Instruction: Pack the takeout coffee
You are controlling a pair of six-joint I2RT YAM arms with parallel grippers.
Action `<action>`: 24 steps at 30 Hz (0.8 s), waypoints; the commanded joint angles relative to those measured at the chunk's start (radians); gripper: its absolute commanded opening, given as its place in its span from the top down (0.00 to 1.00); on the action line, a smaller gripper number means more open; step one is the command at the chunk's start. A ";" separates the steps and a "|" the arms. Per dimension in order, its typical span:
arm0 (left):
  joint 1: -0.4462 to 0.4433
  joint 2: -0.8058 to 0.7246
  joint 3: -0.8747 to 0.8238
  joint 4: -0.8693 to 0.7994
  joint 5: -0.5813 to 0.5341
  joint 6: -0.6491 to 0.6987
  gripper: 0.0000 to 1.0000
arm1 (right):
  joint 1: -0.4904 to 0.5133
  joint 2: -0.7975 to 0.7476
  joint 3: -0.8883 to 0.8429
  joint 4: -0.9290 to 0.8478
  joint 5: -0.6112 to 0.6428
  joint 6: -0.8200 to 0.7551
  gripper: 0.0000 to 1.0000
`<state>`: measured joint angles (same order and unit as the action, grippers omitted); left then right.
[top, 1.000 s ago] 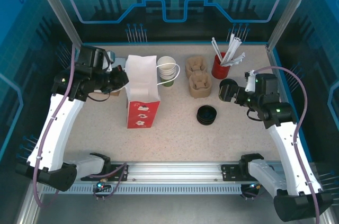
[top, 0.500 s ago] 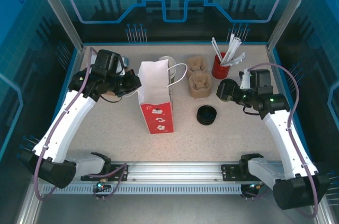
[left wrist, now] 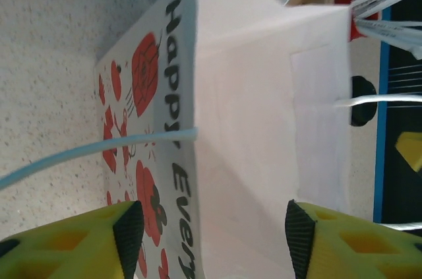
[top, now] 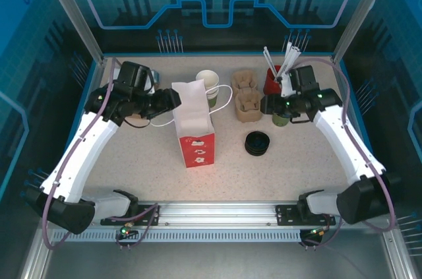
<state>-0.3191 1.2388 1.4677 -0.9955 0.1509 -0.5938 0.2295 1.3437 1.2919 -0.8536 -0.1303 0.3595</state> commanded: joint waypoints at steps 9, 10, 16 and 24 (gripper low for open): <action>-0.001 -0.190 -0.013 0.121 -0.050 0.070 0.18 | 0.005 0.335 0.199 -0.037 0.000 -0.080 0.46; -0.001 -0.204 -0.028 0.138 -0.053 0.071 0.16 | 0.002 0.351 0.212 -0.039 0.001 -0.079 0.46; 0.002 -0.260 -0.078 0.166 -0.077 0.077 0.11 | -0.016 0.431 0.259 -0.038 0.010 -0.087 0.46; 0.002 -0.262 -0.079 0.145 -0.077 0.078 0.11 | -0.058 0.502 0.299 -0.026 -0.057 -0.079 0.49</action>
<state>-0.3191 0.9825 1.3975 -0.8639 0.0906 -0.5396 0.1883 1.8103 1.5539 -0.8711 -0.1341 0.2871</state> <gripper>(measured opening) 0.894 0.511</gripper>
